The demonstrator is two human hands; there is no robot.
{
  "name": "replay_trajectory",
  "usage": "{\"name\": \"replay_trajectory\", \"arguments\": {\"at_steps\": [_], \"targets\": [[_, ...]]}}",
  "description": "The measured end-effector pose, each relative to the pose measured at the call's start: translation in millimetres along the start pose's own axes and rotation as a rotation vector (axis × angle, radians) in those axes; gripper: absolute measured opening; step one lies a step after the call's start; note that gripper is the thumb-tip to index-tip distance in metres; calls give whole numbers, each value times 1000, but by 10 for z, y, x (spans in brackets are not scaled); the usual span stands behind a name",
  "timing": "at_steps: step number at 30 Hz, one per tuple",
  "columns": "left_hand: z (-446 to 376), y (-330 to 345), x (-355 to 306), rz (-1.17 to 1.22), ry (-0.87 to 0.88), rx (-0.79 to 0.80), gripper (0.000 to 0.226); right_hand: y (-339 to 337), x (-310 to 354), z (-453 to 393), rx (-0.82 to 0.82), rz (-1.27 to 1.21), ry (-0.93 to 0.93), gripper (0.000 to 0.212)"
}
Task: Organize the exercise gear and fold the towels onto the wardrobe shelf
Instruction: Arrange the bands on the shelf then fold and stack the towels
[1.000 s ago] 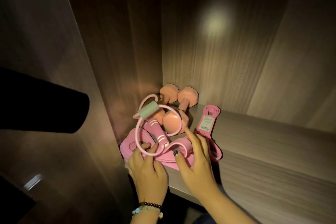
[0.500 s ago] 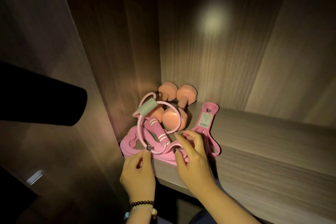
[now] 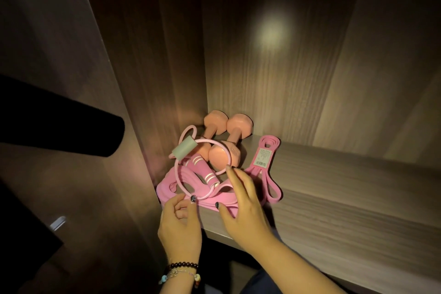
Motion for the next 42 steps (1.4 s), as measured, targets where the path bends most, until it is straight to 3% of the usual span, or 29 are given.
{"name": "replay_trajectory", "arguments": {"at_steps": [5,16,20,32,42], "targets": [[77,-154,-42,-16,2,99,39,-58,69,9,-13,12,43,80],[412,-466,-226,-129,9,290,57,-515,442,377,100,169,40,70],[791,-503,-533,-265,204,422,62,-849,548,591,148,273,47,73],[1700,-404,-1499,-447,862,651,70,-2187,892,1398,51,483,196,80],[2568,319,-1775,-339,1188,998,75,-2761,915,2383,-1,676,445,75]]}}
Point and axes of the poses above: each hand's wrist, its own z-axis away from the middle knuckle, its own y-axis out of the palm, x = y × z, the point moved 7 cm from there along -z, towards the middle knuckle, and after that the axes turned 3 degrees about -y, right-handed, at the moved point
